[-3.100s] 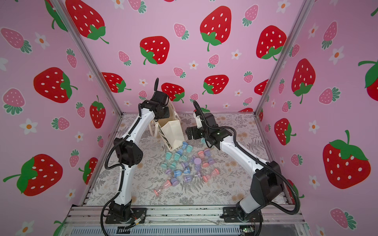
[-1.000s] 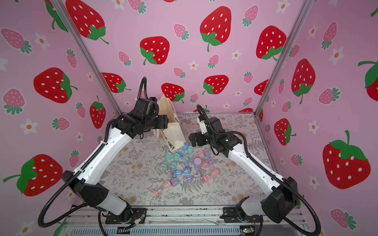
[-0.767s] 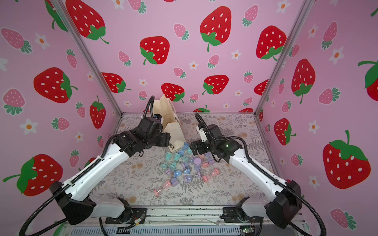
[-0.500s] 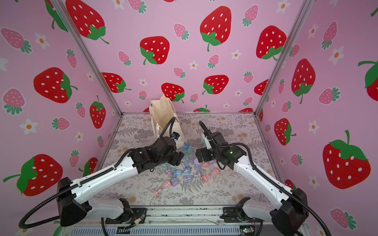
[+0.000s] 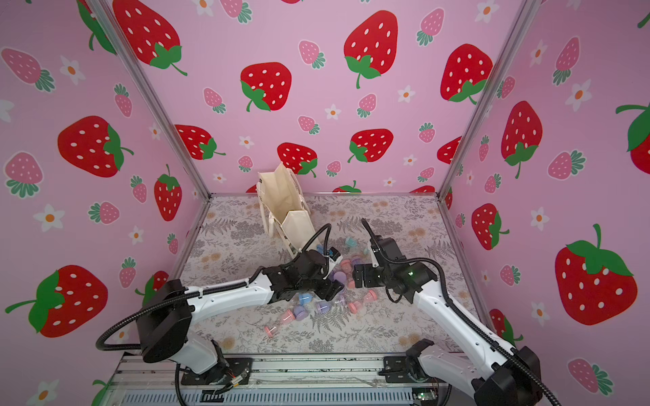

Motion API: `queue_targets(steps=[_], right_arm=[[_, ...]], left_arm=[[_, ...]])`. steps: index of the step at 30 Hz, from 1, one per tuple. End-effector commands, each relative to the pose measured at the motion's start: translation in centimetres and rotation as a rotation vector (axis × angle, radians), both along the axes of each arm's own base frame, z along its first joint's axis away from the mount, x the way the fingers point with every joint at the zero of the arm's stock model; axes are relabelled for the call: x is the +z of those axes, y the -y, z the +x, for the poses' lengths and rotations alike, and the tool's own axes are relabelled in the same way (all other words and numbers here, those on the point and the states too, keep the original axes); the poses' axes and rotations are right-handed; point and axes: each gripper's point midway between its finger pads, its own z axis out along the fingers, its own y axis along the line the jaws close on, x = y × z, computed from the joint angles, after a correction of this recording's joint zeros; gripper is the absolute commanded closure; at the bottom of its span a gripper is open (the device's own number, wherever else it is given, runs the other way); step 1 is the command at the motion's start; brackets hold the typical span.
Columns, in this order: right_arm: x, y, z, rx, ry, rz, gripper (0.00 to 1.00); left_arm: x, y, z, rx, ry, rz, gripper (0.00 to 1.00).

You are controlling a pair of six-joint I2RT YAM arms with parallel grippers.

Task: Put the hourglass into the canvas bag
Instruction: Pick up the hourglass from the center of the board.

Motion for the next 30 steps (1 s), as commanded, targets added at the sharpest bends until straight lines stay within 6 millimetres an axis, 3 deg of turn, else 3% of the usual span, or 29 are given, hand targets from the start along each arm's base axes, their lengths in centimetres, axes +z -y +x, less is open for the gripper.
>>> queue_targets(steps=[1,11,30], right_arm=[[-0.6,0.9,-0.6,-0.025,-0.033,-0.004,0.01],[-0.8,1.2,-0.5,-0.040,-0.033,0.024,0.01],[-1.0,1.2,-0.2,-0.036,-0.030,0.034,0.01]], left_arm=[[0.2,1.8,0.7,-0.058,0.062,-0.034,0.25],[-1.2,3.1,2.9,-0.028,0.130,-0.008,0.31],[-1.0,2.9,2.9,-0.022,0.145,-0.020,0.56]])
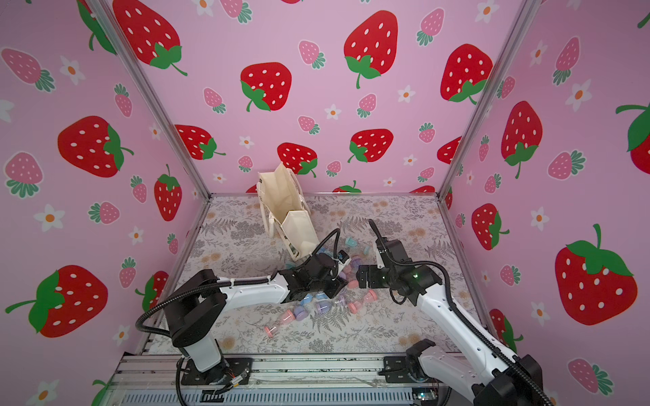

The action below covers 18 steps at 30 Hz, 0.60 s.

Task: Put the hourglass into the canvas bag
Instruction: Pick up the hourglass from the center of the board.

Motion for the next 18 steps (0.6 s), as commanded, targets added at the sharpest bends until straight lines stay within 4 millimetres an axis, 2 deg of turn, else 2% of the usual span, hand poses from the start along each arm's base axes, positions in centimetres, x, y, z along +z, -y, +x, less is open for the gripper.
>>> queue_targets(steps=[1,8,10,18], right_arm=[[-0.4,0.3,-0.2,-0.010,-0.012,0.003,0.01],[0.1,0.0,0.0,-0.001,0.005,0.016,0.01],[0.4,0.0,0.0,0.002,0.013,0.019,0.01],[2.4,-0.3,0.3,0.016,0.063,0.048,0.01]], left_arm=[[2.2,0.9,0.5,-0.007,0.048,-0.047,0.57],[3.5,0.8,0.6,0.011,0.047,-0.063,0.62],[4.2,0.7,0.6,0.023,0.047,-0.078,0.66],[7.3,-0.3,0.8,0.080,0.043,-0.085,0.68]])
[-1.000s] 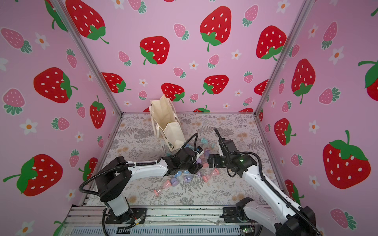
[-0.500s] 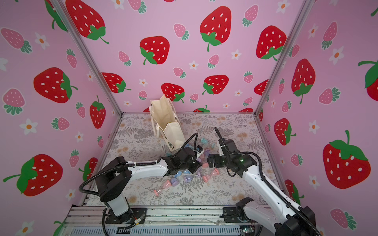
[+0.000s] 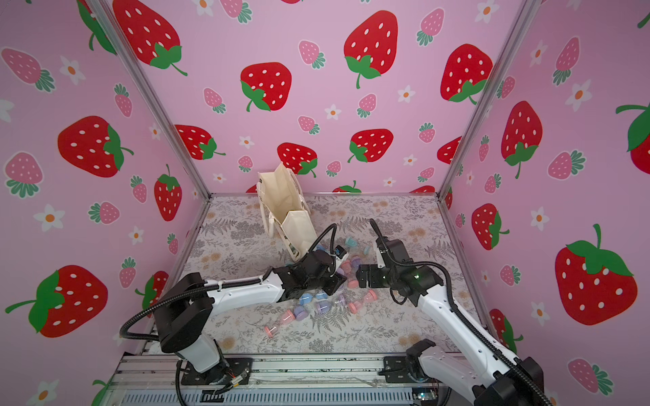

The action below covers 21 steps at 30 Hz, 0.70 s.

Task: Put the hourglass into the canvas bag
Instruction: Pick up the hourglass from the center of the board.

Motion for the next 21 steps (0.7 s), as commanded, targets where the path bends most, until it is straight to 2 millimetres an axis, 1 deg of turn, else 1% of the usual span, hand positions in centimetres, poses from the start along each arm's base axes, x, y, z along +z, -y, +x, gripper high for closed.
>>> queue_targets(steps=[1,5,10,13,17,21], right_arm=[[2.1,-0.3,0.3,0.012,0.053,0.036,0.01],[3.9,-0.8,0.4,0.037,0.092,0.065,0.01],[6.0,-1.9,0.8,0.084,0.144,0.118,0.01],[7.2,-2.7,1.3,0.107,0.166,0.146,0.01],[8.9,-4.0,2.0,0.145,0.199,0.190,0.01],[10.6,-5.0,2.9,0.162,0.250,0.230,0.01]], left_arm=[[4.5,0.1,0.5,0.031,0.042,-0.056,0.68],[6.8,-1.1,0.1,0.059,0.035,-0.080,0.70],[11.1,-2.8,-0.4,0.105,-0.003,-0.132,0.71],[13.9,-4.1,-0.4,0.135,-0.023,-0.166,0.71],[17.2,-6.2,0.1,0.191,-0.031,-0.216,0.72],[20.4,-8.6,1.1,0.258,-0.021,-0.262,0.73]])
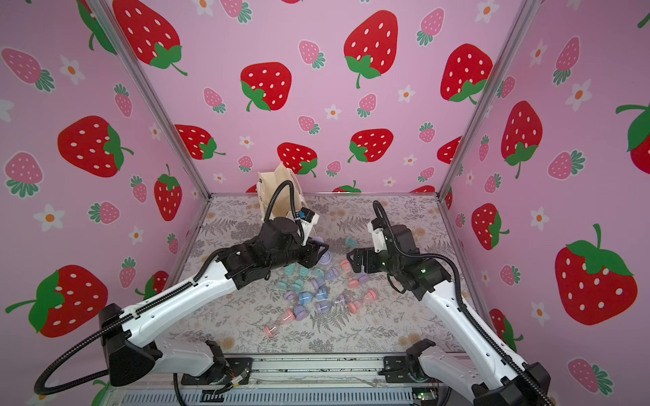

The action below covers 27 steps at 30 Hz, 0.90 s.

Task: Put the hourglass into the canvas bag
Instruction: Pick up the hourglass from the center of the board, then place the hourglass in the canvas bag.

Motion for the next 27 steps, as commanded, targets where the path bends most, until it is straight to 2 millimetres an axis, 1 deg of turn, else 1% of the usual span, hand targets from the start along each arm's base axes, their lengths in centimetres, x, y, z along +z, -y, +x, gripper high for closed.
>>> queue_targets(steps=[1,3,7,12,16,20,21,22,27], right_arm=[[2.7,-1.4,1.0,0.041,0.074,0.061,0.01],[3.4,-2.3,1.3,0.070,0.086,0.085,0.01],[4.6,-3.7,2.1,0.103,0.128,0.121,0.01],[5.8,-5.7,2.9,0.155,0.164,0.132,0.01],[6.9,-7.7,3.1,0.202,0.208,0.132,0.01],[7.3,-9.6,3.2,0.250,0.227,0.132,0.01],[7.5,-10.0,3.4,0.260,0.235,0.133,0.01],[7.6,-10.4,3.5,0.265,0.242,0.133,0.01],[7.8,-11.6,4.6,0.279,0.253,0.142,0.01]], left_arm=[[3.5,-2.2,0.4,0.067,-0.002,-0.034,0.73],[4.8,-3.1,0.8,0.092,0.013,-0.040,0.74],[7.1,-5.5,2.3,0.165,0.023,-0.068,0.76],[9.3,-8.4,4.5,0.252,0.016,-0.142,0.76],[10.8,-9.8,6.6,0.290,0.012,-0.208,0.77],[11.3,-11.3,9.1,0.339,-0.003,-0.251,0.77],[11.2,-11.7,9.9,0.361,-0.010,-0.258,0.78],[11.1,-11.7,10.5,0.351,-0.024,-0.273,0.78],[10.5,-12.8,13.9,0.409,-0.053,-0.303,0.78]])
